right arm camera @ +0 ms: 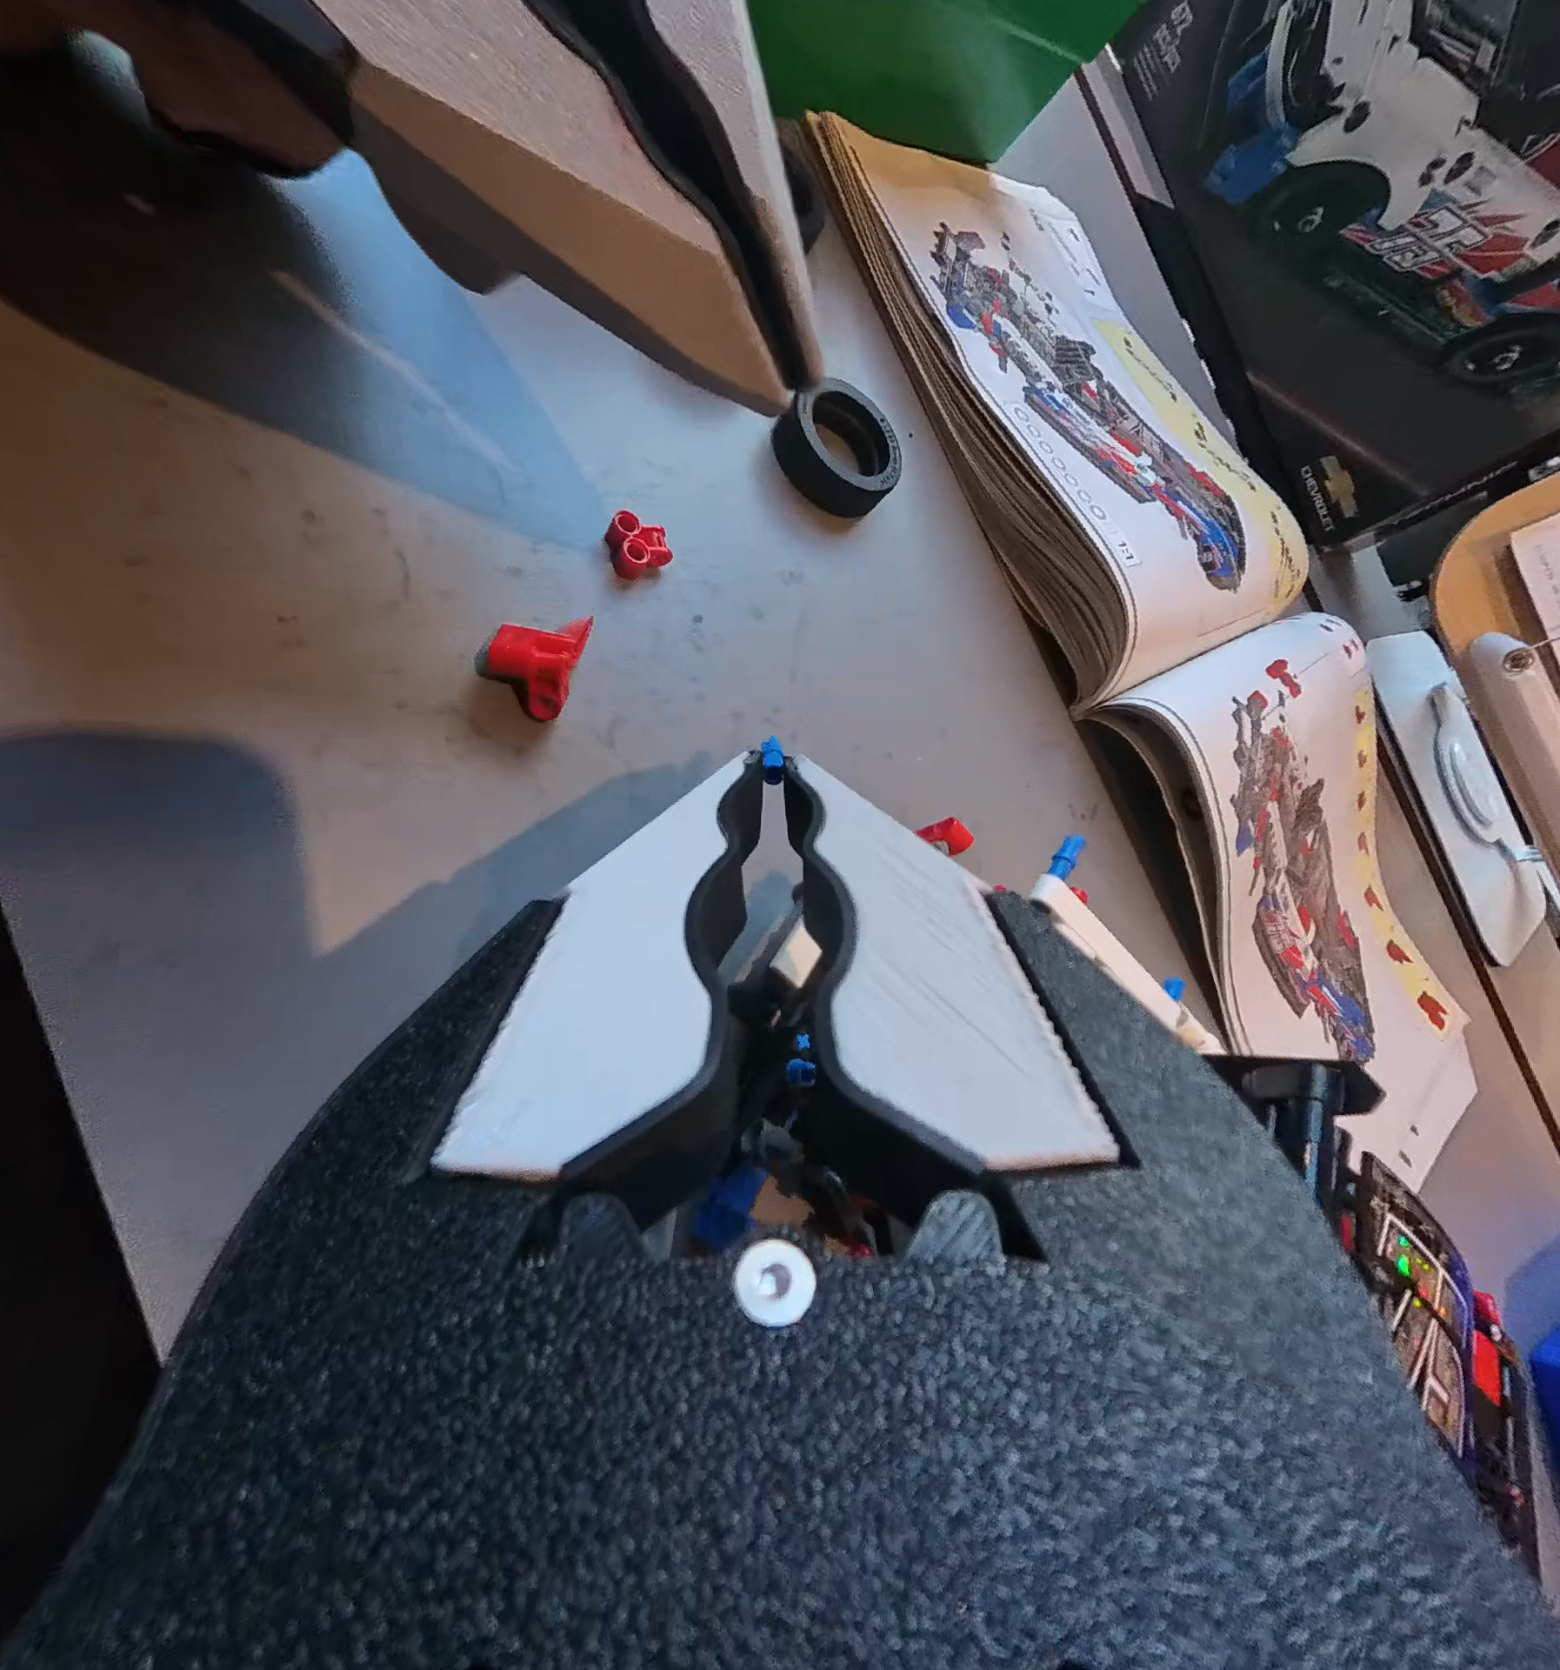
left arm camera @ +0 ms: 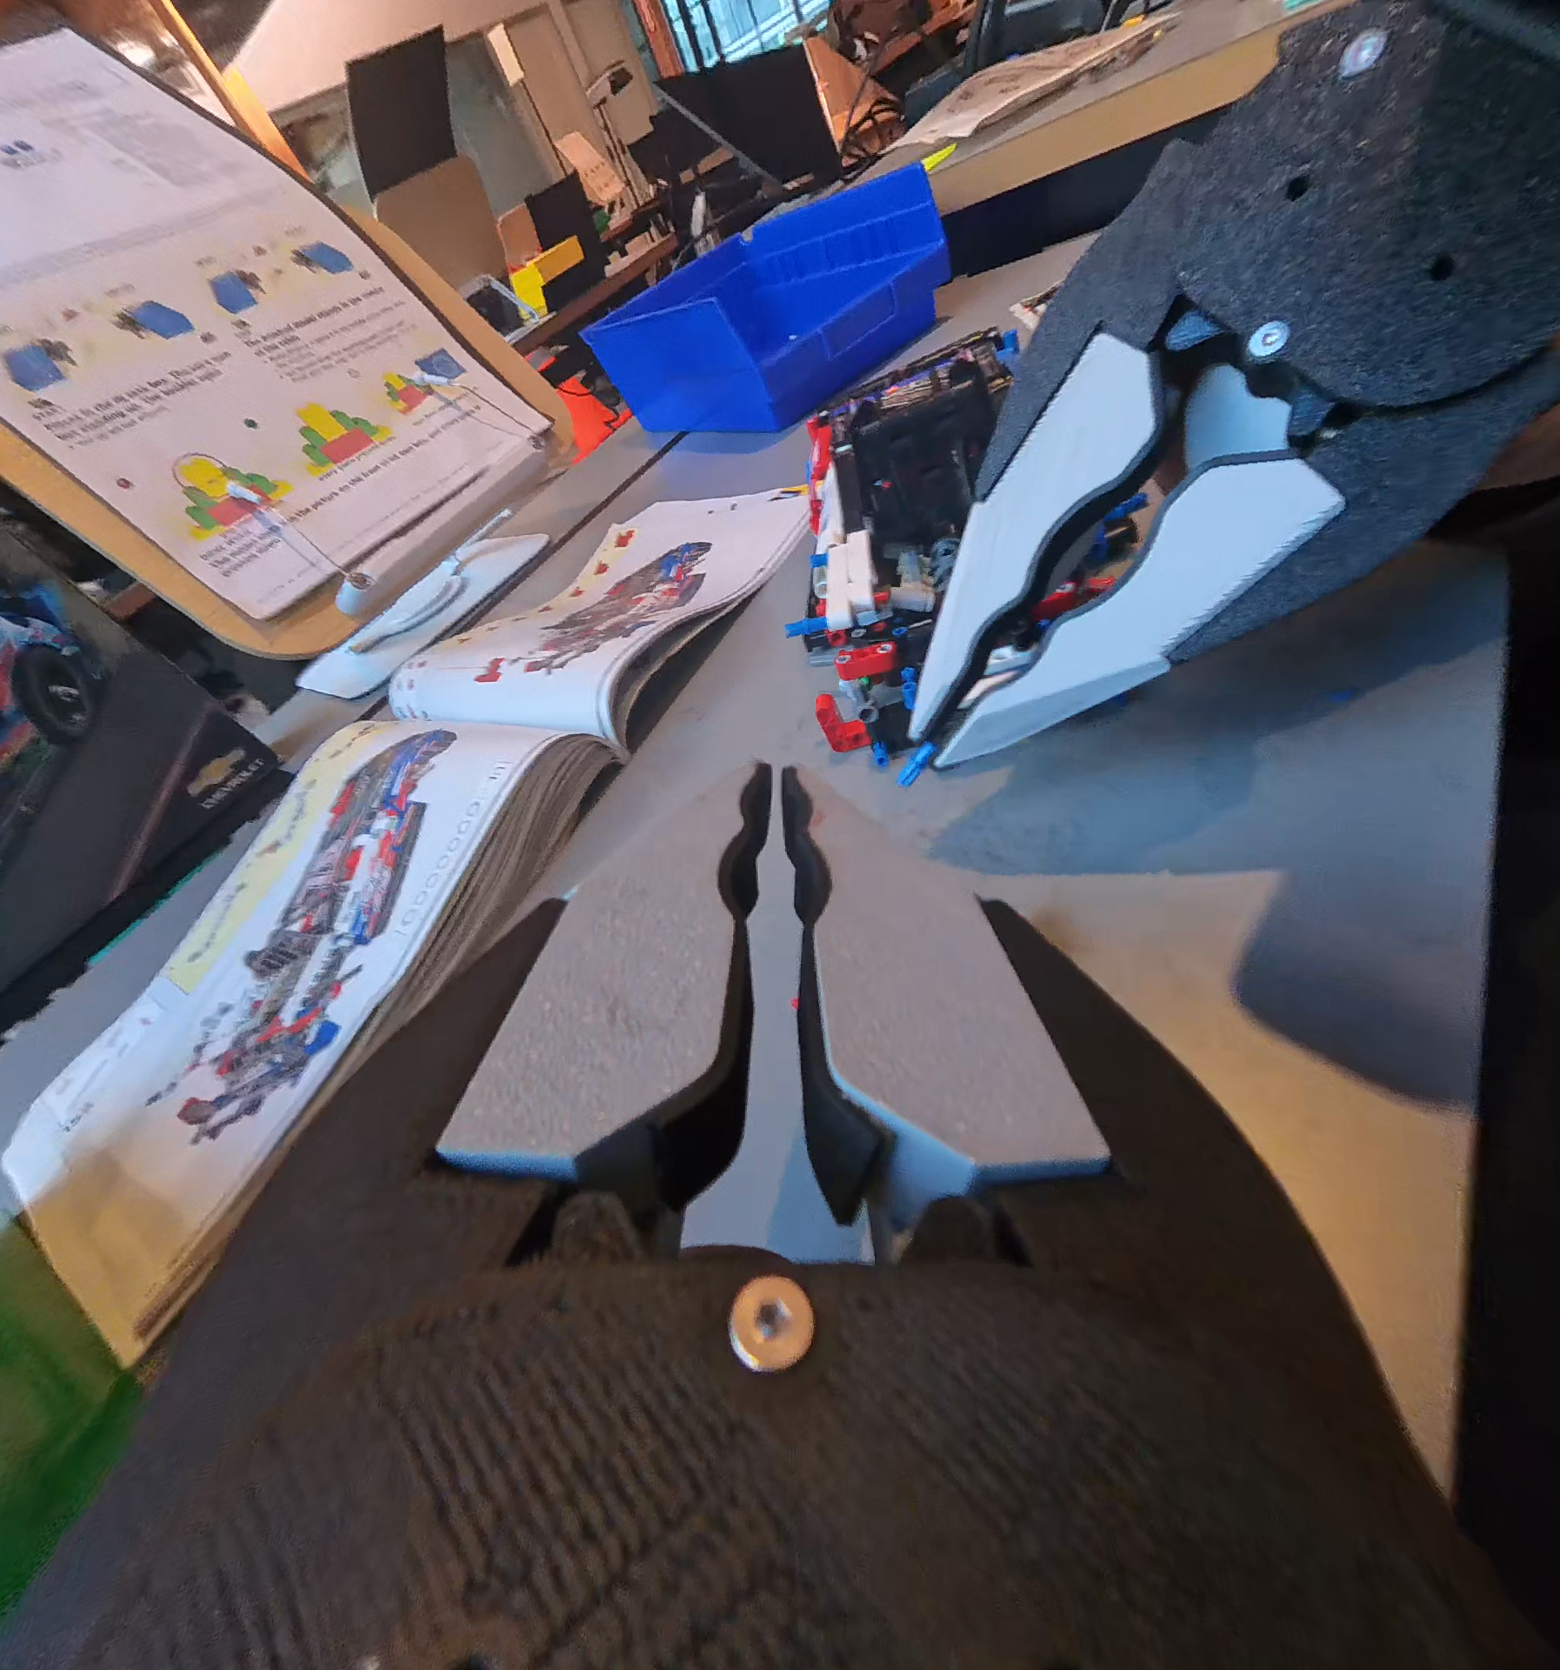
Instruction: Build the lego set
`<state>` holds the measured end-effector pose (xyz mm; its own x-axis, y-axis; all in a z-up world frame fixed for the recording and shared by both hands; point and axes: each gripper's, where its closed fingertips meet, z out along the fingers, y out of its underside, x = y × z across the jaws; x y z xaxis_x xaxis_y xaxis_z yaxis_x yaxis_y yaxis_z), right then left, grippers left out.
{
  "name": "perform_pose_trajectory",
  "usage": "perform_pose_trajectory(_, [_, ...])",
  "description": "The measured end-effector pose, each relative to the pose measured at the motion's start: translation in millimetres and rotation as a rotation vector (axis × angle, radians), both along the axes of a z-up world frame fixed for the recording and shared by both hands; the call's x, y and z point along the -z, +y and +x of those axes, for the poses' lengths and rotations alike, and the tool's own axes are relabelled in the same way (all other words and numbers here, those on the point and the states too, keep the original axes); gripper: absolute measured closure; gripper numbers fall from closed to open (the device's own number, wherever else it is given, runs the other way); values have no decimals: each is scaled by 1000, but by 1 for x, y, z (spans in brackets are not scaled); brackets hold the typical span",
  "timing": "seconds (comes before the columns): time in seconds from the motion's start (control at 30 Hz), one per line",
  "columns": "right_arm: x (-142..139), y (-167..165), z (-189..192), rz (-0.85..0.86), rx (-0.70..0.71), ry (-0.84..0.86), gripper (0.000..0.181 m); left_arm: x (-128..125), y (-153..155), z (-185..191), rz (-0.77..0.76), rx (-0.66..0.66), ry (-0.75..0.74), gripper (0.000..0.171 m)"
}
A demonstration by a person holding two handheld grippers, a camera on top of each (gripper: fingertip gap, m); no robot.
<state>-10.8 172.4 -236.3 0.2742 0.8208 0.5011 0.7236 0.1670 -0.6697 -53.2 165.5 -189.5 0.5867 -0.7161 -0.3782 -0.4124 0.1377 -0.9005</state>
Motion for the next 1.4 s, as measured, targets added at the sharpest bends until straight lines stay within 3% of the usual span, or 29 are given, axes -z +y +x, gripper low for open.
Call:
perform_pose_trajectory(0.13, [4,-6,2,-32,-21,3,177,14,-20,9,-227,105,-1,163])
perform_pose_trajectory(0.23, [8,-13,0,-40,-50,-11,177,23,-27,13,-306,111,54,160])
perform_pose_trajectory(0.47, [17,-17,-4,-19,-66,-44,177,46,-33,10,-288,47,179,156])
perform_pose_trajectory(0.7, [15,-20,-8,-14,-75,-36,177,34,-34,7,-180,35,145,159])
perform_pose_trajectory(0.97, [16,-18,-16,-49,-87,-11,177,43,-35,9,-167,26,217,154])
perform_pose_trajectory(1.23, [17,-15,-13,-46,-69,0,177,59,-35,9,-303,28,258,142])
perform_pose_trajectory(1.4, [16,-16,-11,-46,-65,-1,177,54,-29,3,-326,-21,201,143])
